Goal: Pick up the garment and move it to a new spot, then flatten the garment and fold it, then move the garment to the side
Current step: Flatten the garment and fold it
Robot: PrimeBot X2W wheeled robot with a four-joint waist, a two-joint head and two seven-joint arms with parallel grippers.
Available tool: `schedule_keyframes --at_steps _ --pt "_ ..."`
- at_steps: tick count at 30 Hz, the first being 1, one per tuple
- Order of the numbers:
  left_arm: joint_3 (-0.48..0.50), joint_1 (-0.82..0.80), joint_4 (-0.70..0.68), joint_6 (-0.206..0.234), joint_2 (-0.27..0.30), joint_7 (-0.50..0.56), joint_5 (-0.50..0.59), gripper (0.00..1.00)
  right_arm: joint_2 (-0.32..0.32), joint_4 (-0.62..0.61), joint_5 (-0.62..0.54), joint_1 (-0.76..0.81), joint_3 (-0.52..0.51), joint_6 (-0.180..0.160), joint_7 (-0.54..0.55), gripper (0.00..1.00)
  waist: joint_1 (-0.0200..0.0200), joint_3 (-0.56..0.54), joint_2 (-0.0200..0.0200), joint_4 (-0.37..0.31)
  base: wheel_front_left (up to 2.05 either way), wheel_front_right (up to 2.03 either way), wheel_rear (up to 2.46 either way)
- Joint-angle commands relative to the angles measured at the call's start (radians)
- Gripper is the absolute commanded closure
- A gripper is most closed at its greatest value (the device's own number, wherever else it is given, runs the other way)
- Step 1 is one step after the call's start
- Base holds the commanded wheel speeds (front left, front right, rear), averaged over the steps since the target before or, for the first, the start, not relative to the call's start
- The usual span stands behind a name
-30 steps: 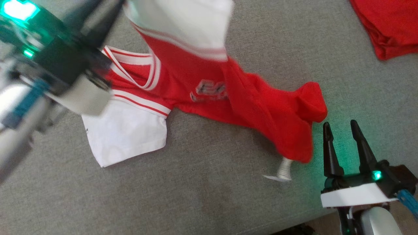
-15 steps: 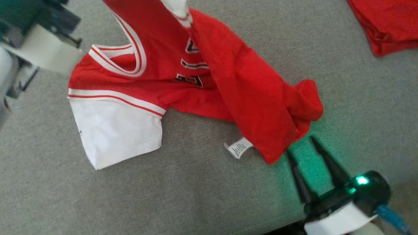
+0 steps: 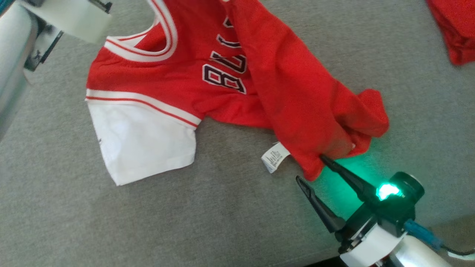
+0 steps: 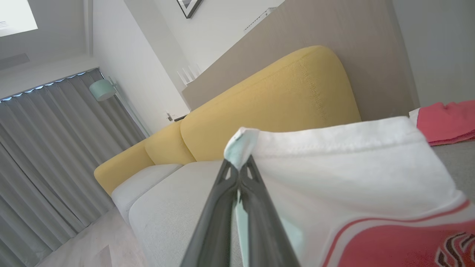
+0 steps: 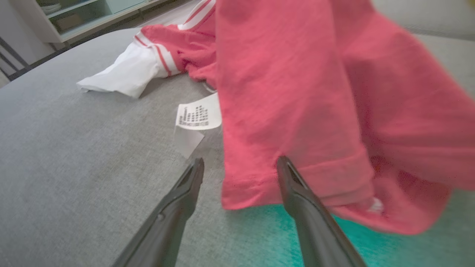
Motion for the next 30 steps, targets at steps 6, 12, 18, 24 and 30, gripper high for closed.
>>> schedule_keyframes --at_steps 6,12,18,24,30 --pt "0.03 -0.069 0.01 -0.011 0.009 -0.018 0.011 1.0 -0.039 0.034 -0.016 0.005 0.049 0.007 -0.004 0.0 -0.0001 0.014 0.0 0.035 0.0 0.0 0.0" --pt "0.021 -0.073 0.022 -0.01 -0.003 -0.029 0.013 1.0 -0.035 0.07 -0.052 -0.002 0.028 0.007 -0.004 0.22 -0.0001 0.018 0.0 0.046 0.0 0.0 0.0" --pt "0.01 -0.06 0.031 -0.01 -0.003 -0.04 0.009 1.0 -0.021 0.093 -0.083 0.004 -0.005 0.007 -0.004 1.0 -0.0001 0.005 0.0 0.045 0.0 0.0 0.0" --pt "0.011 -0.024 0.038 0.002 0.013 -0.066 -0.003 1.0 -0.007 0.022 -0.113 0.025 -0.088 0.007 -0.004 1.0 -0.0001 -0.04 0.0 0.03 0.0 0.0 0.0" --pt "0.027 0.036 0.024 0.032 0.052 -0.109 -0.017 1.0 -0.018 -0.172 -0.181 0.053 -0.296 0.007 -0.004 1.0 -0.0001 -0.122 0.0 0.015 0.0 0.0 0.0"
